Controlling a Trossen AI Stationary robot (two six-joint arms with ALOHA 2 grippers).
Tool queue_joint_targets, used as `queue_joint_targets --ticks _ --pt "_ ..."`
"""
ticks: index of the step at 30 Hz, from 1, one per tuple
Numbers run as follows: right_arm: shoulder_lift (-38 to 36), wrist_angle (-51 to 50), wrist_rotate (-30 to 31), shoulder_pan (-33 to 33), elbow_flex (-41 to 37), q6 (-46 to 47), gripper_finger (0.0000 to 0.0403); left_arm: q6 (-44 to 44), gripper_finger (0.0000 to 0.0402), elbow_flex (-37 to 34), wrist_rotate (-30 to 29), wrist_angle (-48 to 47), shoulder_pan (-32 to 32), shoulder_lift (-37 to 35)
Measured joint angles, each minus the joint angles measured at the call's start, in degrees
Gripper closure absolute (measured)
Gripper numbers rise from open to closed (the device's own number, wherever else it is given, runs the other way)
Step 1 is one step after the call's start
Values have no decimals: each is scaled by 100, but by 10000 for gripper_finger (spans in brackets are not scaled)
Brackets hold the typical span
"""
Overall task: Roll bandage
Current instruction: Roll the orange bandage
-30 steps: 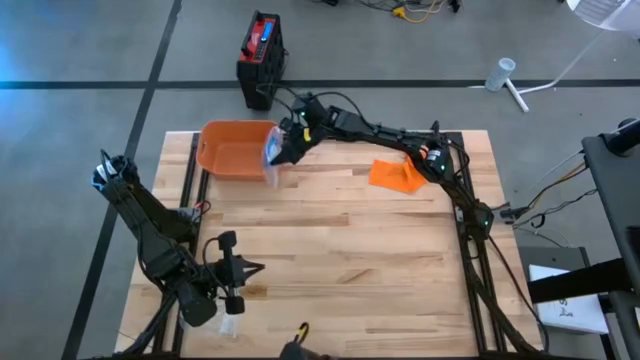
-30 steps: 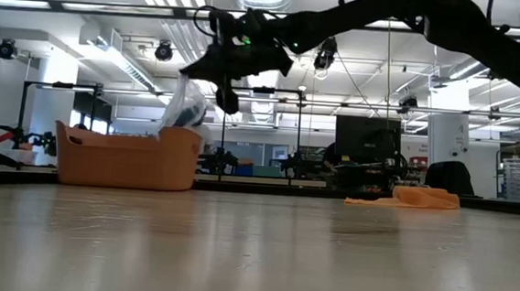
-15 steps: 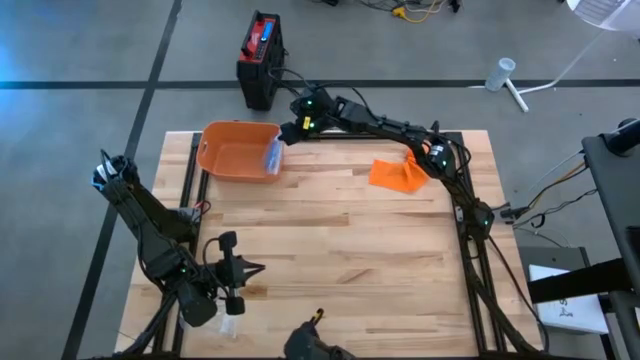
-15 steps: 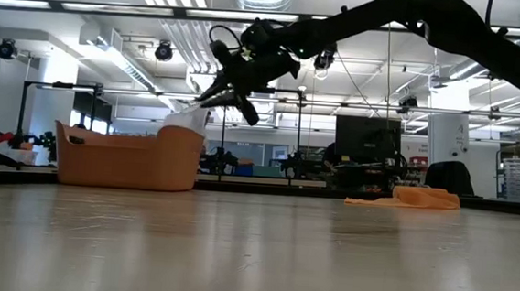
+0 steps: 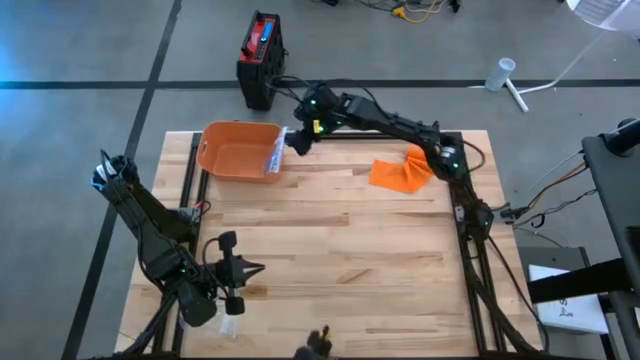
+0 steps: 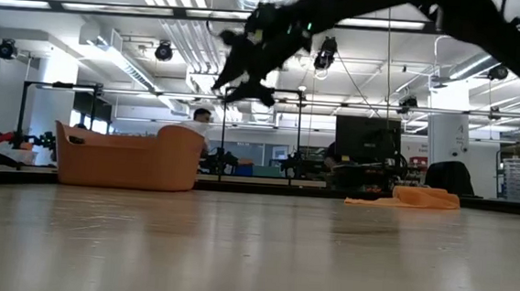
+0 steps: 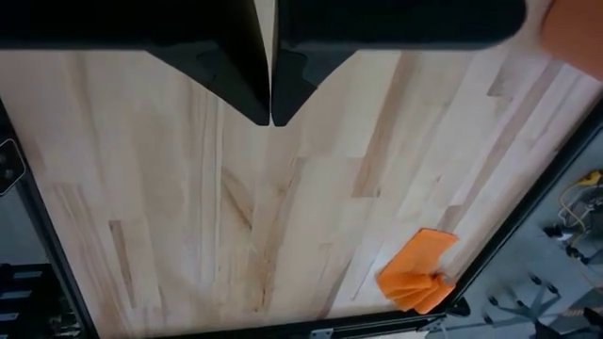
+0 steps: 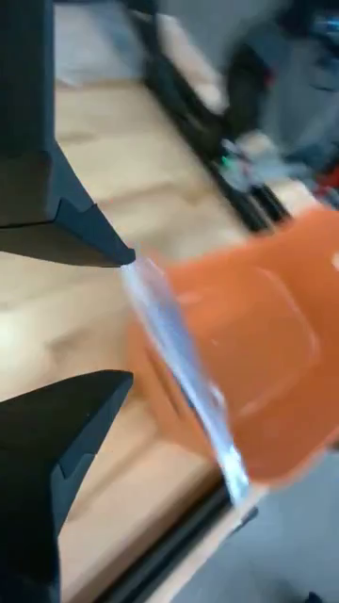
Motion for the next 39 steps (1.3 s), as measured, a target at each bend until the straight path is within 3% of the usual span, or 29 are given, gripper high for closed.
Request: queue_joint_targets --ticks 3,8,11,17,22,24,30,36,39 --pt "-494 -985 133 266 -39 -648 223 12 393 -7 -164 12 3 1" --pt "-1374 -2696 1797 1154 -334 -1314 242 -25 399 -117 -180 176 11 2" --pt "-2010 -3247 2316 1769 -881 -1123 255 31 400 -255 -178 453 11 2" --pt "-3377 -3052 3174 3075 -2763 -162 280 802 393 -604 -205 1553 95 4" --pt "-4553 -2057 3417 3558 -4450 774 292 1827 400 -864 -265 2824 290 4" --pt "-4961 -1860 3658 3522 -5038 1166 292 2229 401 -946 -265 3337 365 4" --pt "-5888 -1861 5319 2663 -6399 2298 274 2814 392 -1141 -267 4133 483 4" --pt "-5943 -1619 5398 1168 -7195 2288 254 2940 391 -1229 -125 4131 479 1" --pt "-5702 -975 4916 296 -7433 2081 242 3053 390 -1233 -127 4142 485 0"
